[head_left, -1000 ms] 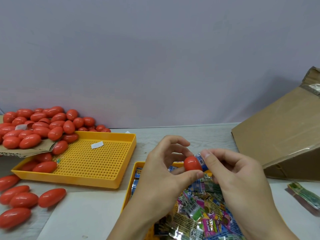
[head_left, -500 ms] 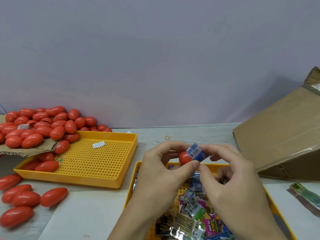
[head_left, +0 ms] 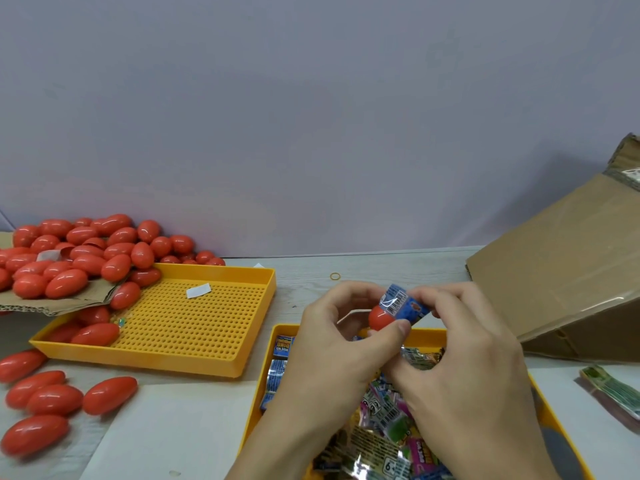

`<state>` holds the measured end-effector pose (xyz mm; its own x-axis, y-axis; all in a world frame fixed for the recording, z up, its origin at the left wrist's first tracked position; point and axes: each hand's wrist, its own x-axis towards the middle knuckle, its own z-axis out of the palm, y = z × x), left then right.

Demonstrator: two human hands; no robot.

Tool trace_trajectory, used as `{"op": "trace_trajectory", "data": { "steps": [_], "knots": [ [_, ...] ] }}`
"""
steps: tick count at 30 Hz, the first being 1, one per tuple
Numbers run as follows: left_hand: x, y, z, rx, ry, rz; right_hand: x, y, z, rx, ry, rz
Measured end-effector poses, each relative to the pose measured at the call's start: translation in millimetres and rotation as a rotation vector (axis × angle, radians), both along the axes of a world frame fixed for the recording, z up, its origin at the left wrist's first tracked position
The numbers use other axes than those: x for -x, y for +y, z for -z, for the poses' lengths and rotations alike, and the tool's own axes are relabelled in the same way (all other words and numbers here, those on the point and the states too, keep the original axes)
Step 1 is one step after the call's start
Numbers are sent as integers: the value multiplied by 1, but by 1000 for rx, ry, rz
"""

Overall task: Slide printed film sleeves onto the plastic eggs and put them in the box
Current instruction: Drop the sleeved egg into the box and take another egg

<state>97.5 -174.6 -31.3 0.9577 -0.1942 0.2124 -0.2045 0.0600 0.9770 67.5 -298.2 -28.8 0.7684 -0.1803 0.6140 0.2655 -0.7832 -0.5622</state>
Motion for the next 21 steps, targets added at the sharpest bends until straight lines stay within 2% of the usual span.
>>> {"op": "trace_trajectory", "data": {
  "steps": [5,13,18,21],
  "knots": [
    [1,0,-1,79,64,43,0,-1,1,1,-4,-21],
    [0,2,1,20,88,59,-1,-4,3,-9,24,-49],
    [0,0,0,142,190,152,0,-2,3,-19,19,-114],
    [-1,0,-1,66,193,165,1,-2,3,-12,22,-151]
  ]
}}
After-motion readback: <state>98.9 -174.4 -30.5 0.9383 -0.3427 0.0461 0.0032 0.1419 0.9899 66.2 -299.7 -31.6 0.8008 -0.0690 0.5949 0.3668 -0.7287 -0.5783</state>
